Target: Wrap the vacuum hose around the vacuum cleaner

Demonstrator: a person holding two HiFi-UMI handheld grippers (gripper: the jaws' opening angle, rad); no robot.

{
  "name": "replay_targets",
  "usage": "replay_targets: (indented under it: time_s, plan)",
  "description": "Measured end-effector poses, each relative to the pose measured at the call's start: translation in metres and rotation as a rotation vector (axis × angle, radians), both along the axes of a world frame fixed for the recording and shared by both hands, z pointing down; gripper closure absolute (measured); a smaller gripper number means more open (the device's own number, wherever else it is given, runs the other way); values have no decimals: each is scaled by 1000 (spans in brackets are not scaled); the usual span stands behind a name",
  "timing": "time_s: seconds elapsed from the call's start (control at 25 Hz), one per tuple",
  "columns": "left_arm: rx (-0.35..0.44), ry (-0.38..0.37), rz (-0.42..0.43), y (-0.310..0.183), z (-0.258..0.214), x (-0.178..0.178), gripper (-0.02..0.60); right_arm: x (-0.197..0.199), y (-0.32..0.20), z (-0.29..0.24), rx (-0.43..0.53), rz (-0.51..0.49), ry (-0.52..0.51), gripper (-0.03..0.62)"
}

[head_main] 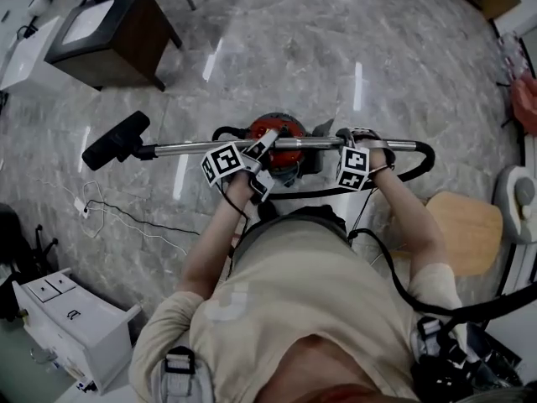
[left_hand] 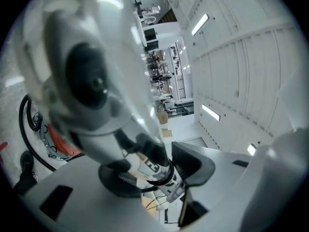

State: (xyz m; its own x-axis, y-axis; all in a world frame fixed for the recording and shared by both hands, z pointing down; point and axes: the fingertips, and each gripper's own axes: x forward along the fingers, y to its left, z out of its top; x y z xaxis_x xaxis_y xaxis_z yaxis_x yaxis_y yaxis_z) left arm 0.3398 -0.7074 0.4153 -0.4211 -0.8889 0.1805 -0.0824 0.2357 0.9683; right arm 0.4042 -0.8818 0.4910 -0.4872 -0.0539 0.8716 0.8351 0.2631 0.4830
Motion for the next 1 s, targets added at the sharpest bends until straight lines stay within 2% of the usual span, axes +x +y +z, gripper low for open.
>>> replay_targets:
  time_s: [0.16,0.24,0.32,0.4,0.48,0.56,0.6,0.72,0.76,0.8,0.84,1.0]
  plan:
    - [2,-6,56,24,-12,6,368,-6,17,-25,59,-35,12,545]
    - [-25,-7,127,31,-2,18,326,-9,14,-24,87,-48,15,545]
    - [-91,-21,259,46,16,41,293,-13,13,-17,115,-49,30,545]
    - [-218,-83,388,68,32,67,293,-19,15,-11,137,-44,57,546]
    - [-358,-191,459,91,32,89,293,-22,17,-11,151,-40,88,545]
    - [-514,-345,487,106,20,97,293,-23,17,-11,162,-38,109,546]
    - [-614,-450,497,108,12,93,293,-25,16,-10,166,-37,115,545]
    - [-949,-839,526,100,-17,65,293,-32,14,-1,173,-50,130,545]
    - [-1028,-943,561,92,-23,54,293,-37,13,1,174,-59,132,545]
    - [-1078,-1014,618,81,-24,46,293,-43,12,3,175,-70,131,545]
    - [-1109,-1055,692,69,-21,38,293,-50,11,4,178,-81,129,545]
    - [-1215,-1136,984,23,9,16,273,-67,6,8,177,-141,119,545]
